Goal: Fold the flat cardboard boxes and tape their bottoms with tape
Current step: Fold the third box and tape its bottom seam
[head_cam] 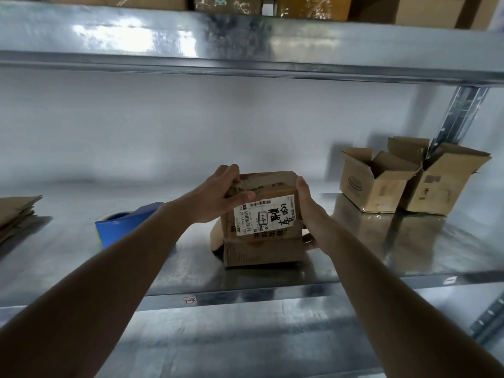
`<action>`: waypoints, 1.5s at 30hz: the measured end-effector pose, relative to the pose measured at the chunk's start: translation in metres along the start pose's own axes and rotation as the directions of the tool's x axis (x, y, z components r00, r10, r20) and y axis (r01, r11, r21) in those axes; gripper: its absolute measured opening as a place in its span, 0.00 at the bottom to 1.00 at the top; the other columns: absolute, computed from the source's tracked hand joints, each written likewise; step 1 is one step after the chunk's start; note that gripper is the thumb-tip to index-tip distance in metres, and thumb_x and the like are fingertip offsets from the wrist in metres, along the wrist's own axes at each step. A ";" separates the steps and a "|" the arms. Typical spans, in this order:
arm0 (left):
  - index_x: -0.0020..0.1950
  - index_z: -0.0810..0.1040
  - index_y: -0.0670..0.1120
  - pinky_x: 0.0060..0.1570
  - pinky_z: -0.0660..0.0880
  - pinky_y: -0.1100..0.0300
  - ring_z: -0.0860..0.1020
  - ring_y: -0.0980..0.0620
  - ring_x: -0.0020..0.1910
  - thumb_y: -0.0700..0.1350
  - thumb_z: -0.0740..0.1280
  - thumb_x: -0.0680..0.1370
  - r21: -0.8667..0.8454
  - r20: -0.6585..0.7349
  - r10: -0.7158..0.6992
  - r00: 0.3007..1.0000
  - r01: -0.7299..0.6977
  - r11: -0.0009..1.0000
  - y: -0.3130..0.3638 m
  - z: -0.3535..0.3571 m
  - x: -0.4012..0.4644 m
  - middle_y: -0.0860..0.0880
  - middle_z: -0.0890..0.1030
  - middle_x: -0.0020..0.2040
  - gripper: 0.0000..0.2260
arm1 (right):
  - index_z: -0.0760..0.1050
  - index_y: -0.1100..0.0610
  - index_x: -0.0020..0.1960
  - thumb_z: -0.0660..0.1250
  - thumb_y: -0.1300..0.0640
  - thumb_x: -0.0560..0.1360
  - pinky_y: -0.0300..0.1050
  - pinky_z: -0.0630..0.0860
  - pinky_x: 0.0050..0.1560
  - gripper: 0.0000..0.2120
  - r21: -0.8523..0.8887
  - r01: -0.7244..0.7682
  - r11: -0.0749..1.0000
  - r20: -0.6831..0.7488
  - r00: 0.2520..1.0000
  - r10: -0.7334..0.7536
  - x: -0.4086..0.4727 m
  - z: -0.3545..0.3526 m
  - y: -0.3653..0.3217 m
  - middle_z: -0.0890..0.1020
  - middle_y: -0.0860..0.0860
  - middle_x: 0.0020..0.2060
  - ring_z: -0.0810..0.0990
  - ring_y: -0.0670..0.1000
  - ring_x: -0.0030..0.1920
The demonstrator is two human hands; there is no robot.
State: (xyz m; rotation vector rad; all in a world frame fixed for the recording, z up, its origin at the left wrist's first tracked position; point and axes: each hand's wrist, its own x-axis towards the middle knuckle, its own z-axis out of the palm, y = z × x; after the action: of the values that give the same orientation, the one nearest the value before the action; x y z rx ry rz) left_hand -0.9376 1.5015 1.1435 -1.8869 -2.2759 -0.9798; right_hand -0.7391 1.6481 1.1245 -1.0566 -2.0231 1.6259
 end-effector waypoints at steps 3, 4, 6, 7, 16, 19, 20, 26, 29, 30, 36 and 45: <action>0.52 0.68 0.48 0.44 0.79 0.53 0.77 0.48 0.51 0.64 0.66 0.78 0.000 0.034 0.005 0.999 -0.005 1.000 -0.003 -0.010 -0.003 0.50 0.73 0.56 0.20 | 0.83 0.52 0.54 0.46 0.22 0.77 0.63 0.80 0.62 0.41 0.075 -0.062 0.995 0.043 0.997 0.059 0.001 -0.006 0.002 0.88 0.55 0.43 0.84 0.61 0.54; 0.53 0.70 0.49 0.46 0.79 0.52 0.77 0.49 0.52 0.67 0.66 0.76 0.004 0.041 0.007 0.999 -0.007 1.000 -0.005 -0.014 -0.004 0.50 0.74 0.57 0.22 | 0.82 0.53 0.55 0.47 0.20 0.75 0.64 0.80 0.61 0.42 0.119 -0.100 0.988 0.055 0.994 0.094 0.002 -0.009 0.004 0.88 0.58 0.45 0.85 0.62 0.54; 0.53 0.72 0.52 0.50 0.79 0.47 0.78 0.50 0.53 0.73 0.65 0.73 0.012 0.056 0.015 0.998 -0.015 1.000 -0.007 -0.022 -0.007 0.52 0.76 0.56 0.26 | 0.81 0.56 0.58 0.50 0.16 0.69 0.65 0.81 0.61 0.48 0.201 -0.180 0.963 0.078 0.983 0.168 0.007 -0.012 0.010 0.86 0.62 0.51 0.85 0.64 0.54; 0.53 0.73 0.53 0.51 0.79 0.45 0.78 0.50 0.53 0.75 0.65 0.72 0.011 0.060 0.018 0.998 -0.018 1.000 -0.008 -0.024 -0.008 0.52 0.77 0.56 0.27 | 0.81 0.57 0.58 0.51 0.15 0.68 0.65 0.81 0.60 0.50 0.224 -0.209 0.952 0.093 0.977 0.192 0.009 -0.011 0.013 0.86 0.63 0.52 0.85 0.64 0.54; 0.50 0.73 0.51 0.52 0.79 0.44 0.78 0.47 0.55 0.74 0.68 0.71 -0.045 0.030 -0.015 0.999 0.016 0.999 -0.014 -0.029 -0.014 0.50 0.76 0.57 0.27 | 0.82 0.58 0.56 0.76 0.36 0.67 0.62 0.85 0.53 0.30 0.443 -0.074 0.894 -0.066 0.991 0.115 0.019 0.005 0.008 0.88 0.57 0.49 0.87 0.60 0.50; 0.47 0.71 0.52 0.52 0.80 0.47 0.78 0.47 0.56 0.72 0.70 0.71 -0.026 0.021 -0.029 0.999 0.029 0.999 -0.017 -0.022 -0.014 0.50 0.76 0.56 0.24 | 0.80 0.57 0.50 0.71 0.34 0.68 0.57 0.84 0.52 0.26 0.335 0.025 0.942 -0.276 0.958 0.073 0.020 0.009 0.000 0.87 0.55 0.45 0.87 0.58 0.46; 0.45 0.70 0.52 0.51 0.79 0.48 0.77 0.46 0.55 0.71 0.70 0.71 -0.020 0.035 -0.044 0.998 0.045 0.999 -0.019 -0.017 -0.015 0.49 0.76 0.55 0.23 | 0.78 0.56 0.48 0.67 0.35 0.71 0.55 0.83 0.52 0.23 0.246 0.034 0.969 -0.318 0.947 0.048 0.022 0.009 -0.002 0.86 0.55 0.45 0.85 0.57 0.46; 0.51 0.75 0.53 0.52 0.81 0.47 0.80 0.48 0.55 0.67 0.73 0.73 -0.024 0.105 -0.103 0.989 0.106 0.994 -0.022 -0.006 -0.003 0.52 0.81 0.55 0.20 | 0.77 0.59 0.62 0.47 0.36 0.83 0.53 0.76 0.62 0.32 -0.206 -0.050 0.977 -0.322 0.947 -0.020 0.028 0.001 0.003 0.83 0.55 0.53 0.81 0.58 0.56; 0.66 0.77 0.62 0.54 0.80 0.58 0.81 0.58 0.56 0.61 0.74 0.76 -0.061 0.172 -0.078 0.982 0.089 0.994 -0.021 -0.010 0.003 0.59 0.82 0.57 0.20 | 0.81 0.55 0.61 0.44 0.27 0.80 0.56 0.74 0.65 0.40 -0.026 0.133 0.991 -0.309 0.941 -0.135 0.037 -0.007 0.005 0.84 0.54 0.59 0.81 0.57 0.60; 0.70 0.76 0.65 0.56 0.78 0.61 0.79 0.60 0.58 0.63 0.73 0.75 -0.047 0.189 -0.073 0.979 0.083 0.995 -0.021 -0.011 0.004 0.60 0.80 0.59 0.23 | 0.82 0.52 0.61 0.46 0.26 0.80 0.55 0.75 0.64 0.37 0.091 0.208 0.974 -0.268 0.947 -0.177 0.040 -0.007 0.005 0.84 0.52 0.58 0.81 0.56 0.60; 0.79 0.69 0.58 0.64 0.74 0.57 0.72 0.56 0.65 0.67 0.63 0.80 0.123 0.312 -0.125 0.942 0.090 0.988 -0.022 0.000 0.014 0.56 0.69 0.65 0.29 | 0.77 0.49 0.63 0.63 0.43 0.83 0.47 0.82 0.46 0.14 0.105 0.278 0.955 -0.062 0.960 -0.273 0.045 -0.010 0.000 0.84 0.55 0.53 0.84 0.48 0.42; 0.82 0.58 0.62 0.81 0.51 0.45 0.51 0.52 0.82 0.68 0.51 0.83 0.314 0.387 -0.076 0.919 -0.054 0.948 -0.016 -0.001 0.018 0.57 0.60 0.82 0.28 | 0.81 0.47 0.52 0.57 0.56 0.83 0.46 0.76 0.38 0.13 -0.039 0.395 0.918 -0.130 0.909 -0.397 0.064 -0.001 0.013 0.84 0.53 0.49 0.82 0.47 0.39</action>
State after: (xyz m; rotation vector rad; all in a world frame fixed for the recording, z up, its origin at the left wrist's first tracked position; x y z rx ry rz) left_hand -0.9571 1.5158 1.1446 -2.0683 -2.4564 -0.2074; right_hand -0.7764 1.6957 1.1014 -0.6773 -1.9965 1.2968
